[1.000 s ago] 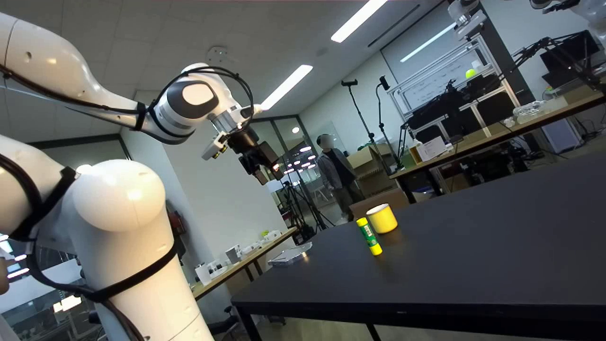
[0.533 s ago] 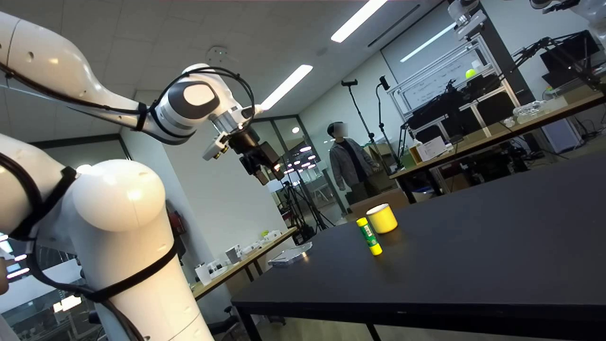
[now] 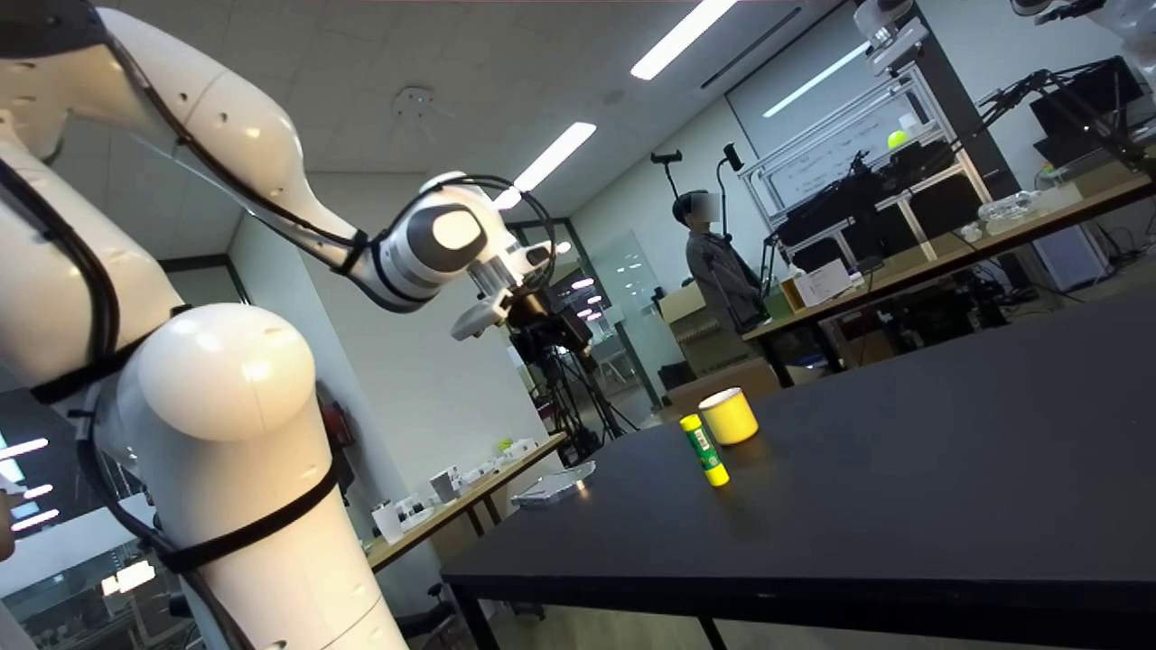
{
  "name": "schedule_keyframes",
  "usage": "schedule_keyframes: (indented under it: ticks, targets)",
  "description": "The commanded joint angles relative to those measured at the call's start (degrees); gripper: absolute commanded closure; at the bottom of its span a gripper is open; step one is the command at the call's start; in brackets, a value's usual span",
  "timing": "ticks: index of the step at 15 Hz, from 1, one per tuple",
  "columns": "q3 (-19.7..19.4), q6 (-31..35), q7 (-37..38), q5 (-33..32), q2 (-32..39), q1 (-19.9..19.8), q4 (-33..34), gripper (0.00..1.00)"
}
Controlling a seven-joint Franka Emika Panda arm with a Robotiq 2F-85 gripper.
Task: Get the glue stick from the table and put it inside the cup
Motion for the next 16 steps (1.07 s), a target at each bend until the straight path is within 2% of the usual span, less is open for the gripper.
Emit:
schedule_keyframes:
  ticks: [1, 4, 7, 10, 16]
  targets:
    - [1.7, 0.7, 4.6, -6.9, 14.8, -2.8, 9.7, 0.00]
    - [1.1, -0.7, 10.5, -16.4, 25.7, -4.2, 18.1, 0.00]
    - [-2.6, -2.2, 15.2, -23.2, 35.0, -1.9, 26.1, 0.00]
    - [-5.2, -1.1, 13.4, -20.4, 42.3, 0.2, 31.6, 0.00]
    - [-8.8, -7.7, 12.8, -16.3, 50.4, 3.1, 39.7, 0.00]
